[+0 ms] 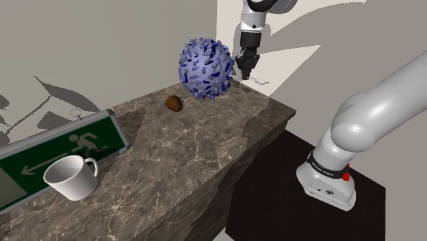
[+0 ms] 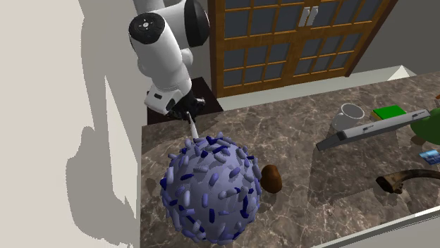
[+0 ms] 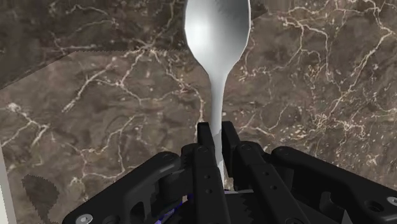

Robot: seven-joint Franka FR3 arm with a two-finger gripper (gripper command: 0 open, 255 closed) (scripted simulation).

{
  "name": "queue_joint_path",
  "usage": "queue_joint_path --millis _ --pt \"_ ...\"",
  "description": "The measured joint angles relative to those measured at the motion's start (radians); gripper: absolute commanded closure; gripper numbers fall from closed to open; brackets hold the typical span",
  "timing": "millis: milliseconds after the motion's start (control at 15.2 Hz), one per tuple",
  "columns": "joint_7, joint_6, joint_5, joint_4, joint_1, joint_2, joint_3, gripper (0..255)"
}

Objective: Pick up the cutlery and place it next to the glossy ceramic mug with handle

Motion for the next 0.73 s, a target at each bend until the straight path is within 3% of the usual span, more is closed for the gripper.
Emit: queue_joint_path --millis 726 --pt "0.233 0.041 0.09 0.053 0.105 0.053 0.169 255"
